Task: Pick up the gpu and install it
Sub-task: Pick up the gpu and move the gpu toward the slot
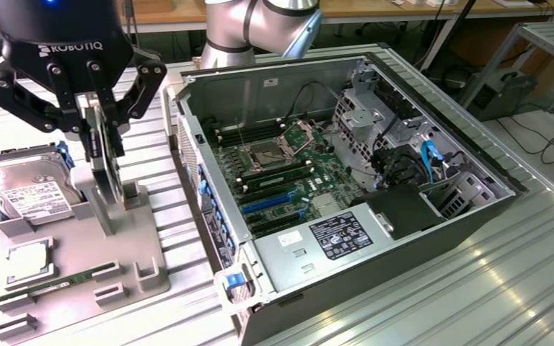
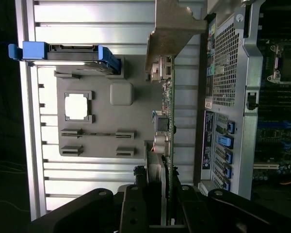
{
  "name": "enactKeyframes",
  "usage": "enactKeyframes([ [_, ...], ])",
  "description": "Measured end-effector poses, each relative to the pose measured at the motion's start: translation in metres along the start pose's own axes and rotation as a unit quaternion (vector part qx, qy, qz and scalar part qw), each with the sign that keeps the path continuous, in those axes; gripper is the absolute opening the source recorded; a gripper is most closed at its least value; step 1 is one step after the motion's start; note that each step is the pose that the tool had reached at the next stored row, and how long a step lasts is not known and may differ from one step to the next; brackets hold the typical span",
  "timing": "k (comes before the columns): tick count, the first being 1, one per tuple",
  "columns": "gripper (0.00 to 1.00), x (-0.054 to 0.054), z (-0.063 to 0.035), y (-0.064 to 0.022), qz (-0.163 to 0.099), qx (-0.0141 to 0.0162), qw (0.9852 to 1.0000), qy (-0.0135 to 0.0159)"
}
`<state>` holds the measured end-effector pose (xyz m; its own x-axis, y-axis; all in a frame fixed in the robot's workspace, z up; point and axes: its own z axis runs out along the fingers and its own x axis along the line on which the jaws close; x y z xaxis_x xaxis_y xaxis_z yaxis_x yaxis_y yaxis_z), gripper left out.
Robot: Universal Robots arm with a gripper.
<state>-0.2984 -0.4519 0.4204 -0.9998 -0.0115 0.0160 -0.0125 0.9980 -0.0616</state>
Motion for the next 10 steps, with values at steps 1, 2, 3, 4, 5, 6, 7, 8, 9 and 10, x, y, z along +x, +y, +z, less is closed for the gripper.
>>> enactKeyframes([
  [1,0.28,0.000,-0.0009,0.0000,0.000,0.0000,1.0000,0.0000],
  [2,0.28,0.000,-0.0021,-0.0001,0.000,0.0000,1.0000,0.0000],
  [3,0.28,0.000,-0.0028,-0.0002,0.000,0.0000,1.0000,0.0000],
  [4,0.28,0.000,-0.0052,-0.0003,0.000,0.0000,1.0000,0.0001],
  [5,0.28,0.000,-0.0062,-0.0004,0.000,0.0000,1.0000,0.0000],
  [6,0.28,0.000,-0.0077,-0.0005,0.000,0.0000,1.0000,0.0000],
  [7,0.28,0.000,-0.0094,-0.0006,0.000,0.0000,1.0000,0.0000],
  [8,0.28,0.000,-0.0106,-0.0007,0.000,0.0000,1.0000,0.0000],
  [9,0.28,0.000,-0.0121,-0.0008,0.000,0.0000,1.0000,0.0000],
  [10,0.28,0.000,-0.0129,-0.0008,0.000,0.0000,1.0000,0.0000],
])
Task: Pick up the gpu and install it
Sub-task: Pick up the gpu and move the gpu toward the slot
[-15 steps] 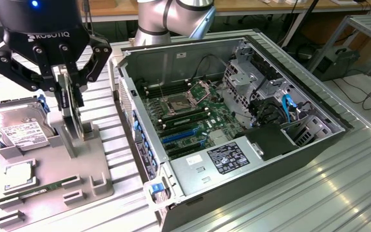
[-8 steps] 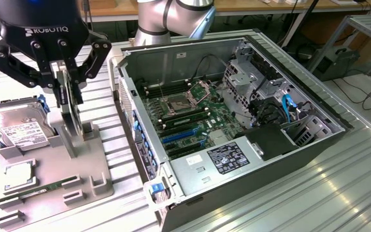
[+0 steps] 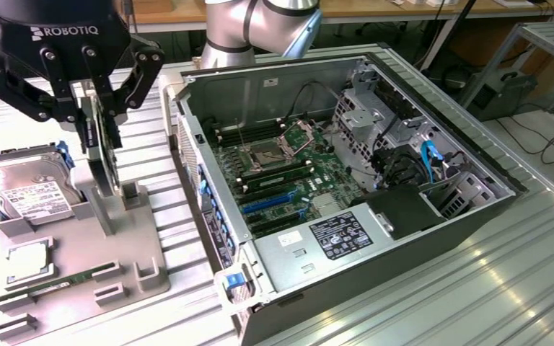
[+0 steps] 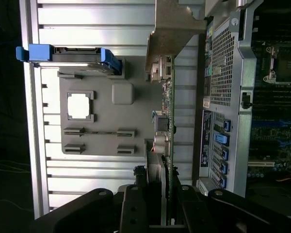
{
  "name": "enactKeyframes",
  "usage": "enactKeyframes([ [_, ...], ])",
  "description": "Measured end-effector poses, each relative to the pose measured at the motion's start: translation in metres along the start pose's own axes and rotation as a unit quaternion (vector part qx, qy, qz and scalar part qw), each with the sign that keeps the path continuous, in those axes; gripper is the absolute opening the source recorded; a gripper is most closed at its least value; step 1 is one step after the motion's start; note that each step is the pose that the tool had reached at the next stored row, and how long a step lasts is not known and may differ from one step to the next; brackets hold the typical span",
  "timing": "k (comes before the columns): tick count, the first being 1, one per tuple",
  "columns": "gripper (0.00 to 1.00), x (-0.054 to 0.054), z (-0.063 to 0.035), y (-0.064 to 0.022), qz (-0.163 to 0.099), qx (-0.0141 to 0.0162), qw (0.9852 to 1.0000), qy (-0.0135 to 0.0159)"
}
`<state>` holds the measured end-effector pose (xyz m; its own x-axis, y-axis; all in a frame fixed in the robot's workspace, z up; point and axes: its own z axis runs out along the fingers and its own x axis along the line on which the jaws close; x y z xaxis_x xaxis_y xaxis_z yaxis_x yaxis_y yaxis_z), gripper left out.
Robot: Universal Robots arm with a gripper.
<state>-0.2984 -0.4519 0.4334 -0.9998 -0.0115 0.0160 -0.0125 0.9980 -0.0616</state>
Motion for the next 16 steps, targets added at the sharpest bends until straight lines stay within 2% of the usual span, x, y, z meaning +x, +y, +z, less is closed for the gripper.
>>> enactKeyframes([
  [16,0.28,0.000,-0.0185,-0.0012,0.000,0.0000,1.0000,0.0000],
])
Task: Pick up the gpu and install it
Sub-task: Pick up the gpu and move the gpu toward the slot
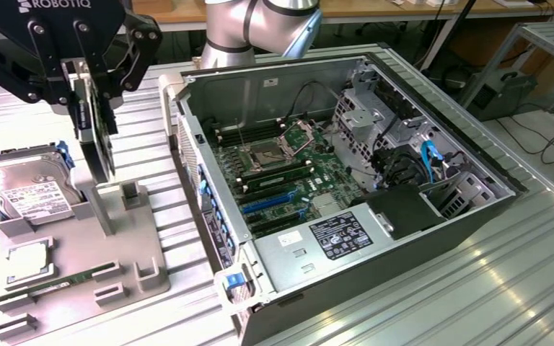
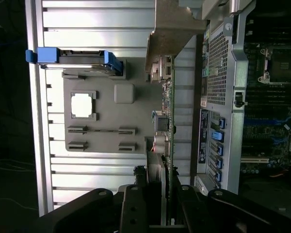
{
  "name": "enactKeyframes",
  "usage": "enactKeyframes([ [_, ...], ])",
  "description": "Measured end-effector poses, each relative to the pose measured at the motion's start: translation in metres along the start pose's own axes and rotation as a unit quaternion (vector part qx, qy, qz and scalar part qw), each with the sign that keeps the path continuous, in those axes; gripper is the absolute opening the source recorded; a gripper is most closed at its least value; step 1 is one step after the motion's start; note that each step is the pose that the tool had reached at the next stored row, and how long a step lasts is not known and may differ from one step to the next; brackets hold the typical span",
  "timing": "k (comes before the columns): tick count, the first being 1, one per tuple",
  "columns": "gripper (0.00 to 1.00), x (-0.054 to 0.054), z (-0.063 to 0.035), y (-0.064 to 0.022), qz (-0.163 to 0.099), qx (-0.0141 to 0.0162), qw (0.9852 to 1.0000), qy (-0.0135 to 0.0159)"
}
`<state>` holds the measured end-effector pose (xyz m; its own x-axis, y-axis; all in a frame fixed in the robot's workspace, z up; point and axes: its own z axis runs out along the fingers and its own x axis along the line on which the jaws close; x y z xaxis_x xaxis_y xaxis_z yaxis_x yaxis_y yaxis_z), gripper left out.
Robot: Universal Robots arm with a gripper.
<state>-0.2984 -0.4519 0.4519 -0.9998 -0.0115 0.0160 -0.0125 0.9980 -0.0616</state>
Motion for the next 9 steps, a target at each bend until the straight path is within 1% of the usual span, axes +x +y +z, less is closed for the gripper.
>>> enactKeyframes([
  [9,0.28,0.0001,-0.0085,-0.0005,0.000,0.0006,1.0000,0.0001],
])
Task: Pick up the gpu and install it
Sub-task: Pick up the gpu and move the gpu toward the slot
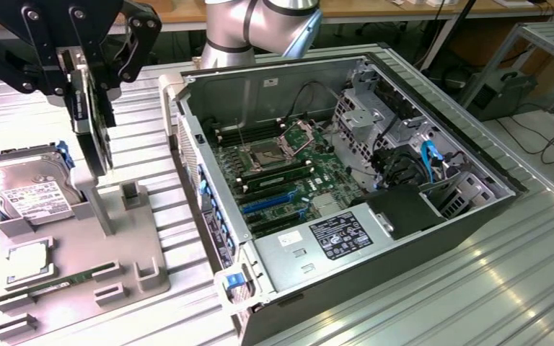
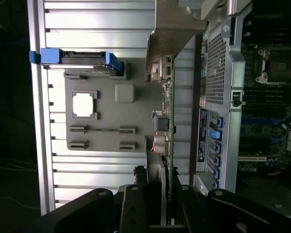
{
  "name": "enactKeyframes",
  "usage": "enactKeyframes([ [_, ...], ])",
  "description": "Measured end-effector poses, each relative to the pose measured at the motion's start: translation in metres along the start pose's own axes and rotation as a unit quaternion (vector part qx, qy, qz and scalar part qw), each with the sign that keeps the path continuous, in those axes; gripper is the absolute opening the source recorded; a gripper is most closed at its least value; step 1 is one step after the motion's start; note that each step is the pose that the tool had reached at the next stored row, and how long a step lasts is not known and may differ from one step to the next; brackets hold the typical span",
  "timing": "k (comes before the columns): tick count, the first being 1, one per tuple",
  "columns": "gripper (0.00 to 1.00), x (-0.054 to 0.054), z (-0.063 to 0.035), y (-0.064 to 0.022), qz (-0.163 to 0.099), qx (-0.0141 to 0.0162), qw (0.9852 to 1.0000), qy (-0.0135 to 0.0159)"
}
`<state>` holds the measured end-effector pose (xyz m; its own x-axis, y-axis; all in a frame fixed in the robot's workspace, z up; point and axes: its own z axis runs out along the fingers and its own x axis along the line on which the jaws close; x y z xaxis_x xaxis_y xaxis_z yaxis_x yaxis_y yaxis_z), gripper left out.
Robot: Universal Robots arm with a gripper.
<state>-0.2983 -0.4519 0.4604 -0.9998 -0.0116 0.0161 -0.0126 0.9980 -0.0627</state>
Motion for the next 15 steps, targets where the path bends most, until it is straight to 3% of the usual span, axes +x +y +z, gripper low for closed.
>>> enactKeyframes([
  [6,0.28,0.0001,-0.0053,-0.0003,0.000,0.0013,1.0000,0.0000],
  [15,0.28,0.0001,-0.0054,-0.0004,0.000,0.0012,1.0000,0.0000],
])
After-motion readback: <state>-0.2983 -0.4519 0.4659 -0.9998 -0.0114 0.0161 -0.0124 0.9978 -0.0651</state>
